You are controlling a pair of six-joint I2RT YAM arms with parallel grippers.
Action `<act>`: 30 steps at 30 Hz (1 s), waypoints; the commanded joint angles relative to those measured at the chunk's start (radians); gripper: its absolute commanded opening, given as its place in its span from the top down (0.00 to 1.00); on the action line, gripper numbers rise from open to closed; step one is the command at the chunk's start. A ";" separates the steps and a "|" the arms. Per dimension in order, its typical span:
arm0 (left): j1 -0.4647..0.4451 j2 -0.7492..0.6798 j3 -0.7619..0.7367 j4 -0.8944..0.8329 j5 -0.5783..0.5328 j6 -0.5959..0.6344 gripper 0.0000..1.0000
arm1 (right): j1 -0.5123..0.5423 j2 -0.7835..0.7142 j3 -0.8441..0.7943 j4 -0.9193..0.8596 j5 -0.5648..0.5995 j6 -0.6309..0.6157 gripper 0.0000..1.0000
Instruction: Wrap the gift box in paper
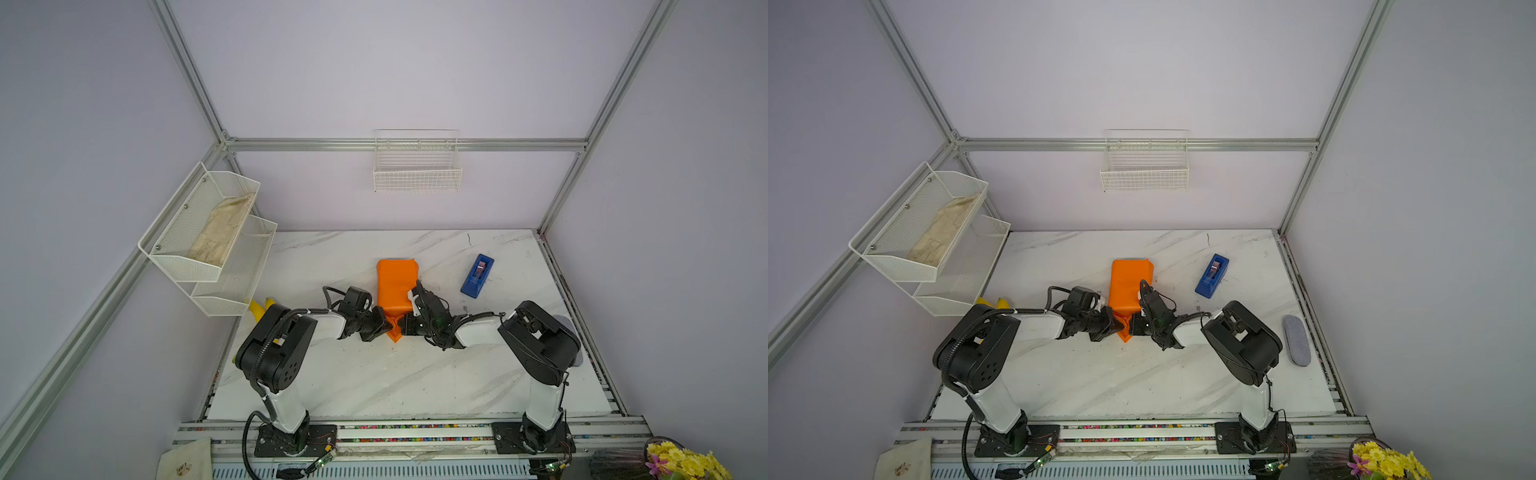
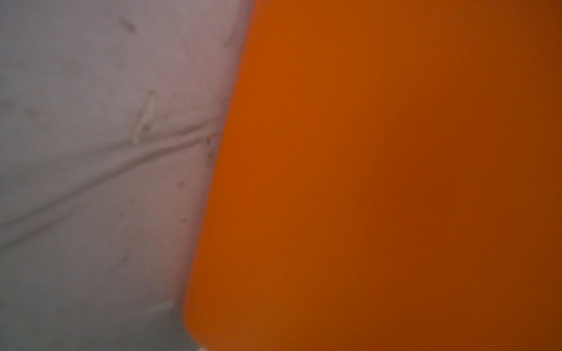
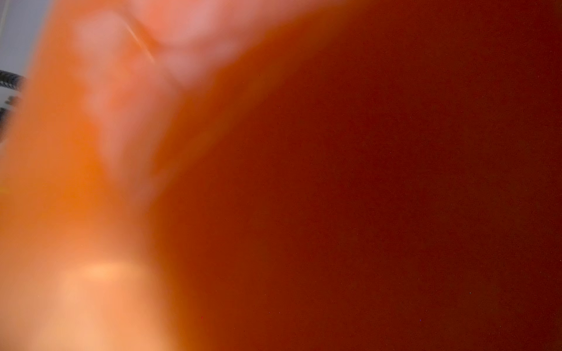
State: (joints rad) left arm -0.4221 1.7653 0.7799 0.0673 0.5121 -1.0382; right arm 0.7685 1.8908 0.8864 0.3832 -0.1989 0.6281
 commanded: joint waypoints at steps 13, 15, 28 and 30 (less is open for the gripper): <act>-0.010 -0.071 0.067 -0.033 -0.021 -0.015 0.92 | -0.003 0.011 -0.007 0.000 0.033 0.035 1.00; -0.010 -0.072 0.076 -0.023 -0.014 -0.022 0.92 | -0.003 0.010 -0.007 0.000 0.034 0.036 1.00; -0.030 -0.003 0.050 0.092 0.031 -0.078 0.94 | -0.003 -0.001 -0.012 -0.011 0.035 0.033 1.00; -0.031 0.011 0.034 0.106 0.027 -0.089 0.94 | -0.003 -0.004 -0.012 -0.016 0.035 0.033 1.00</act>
State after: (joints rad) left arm -0.4484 1.7573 0.7799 0.1184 0.5240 -1.0985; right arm 0.7685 1.8908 0.8864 0.3855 -0.1829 0.6430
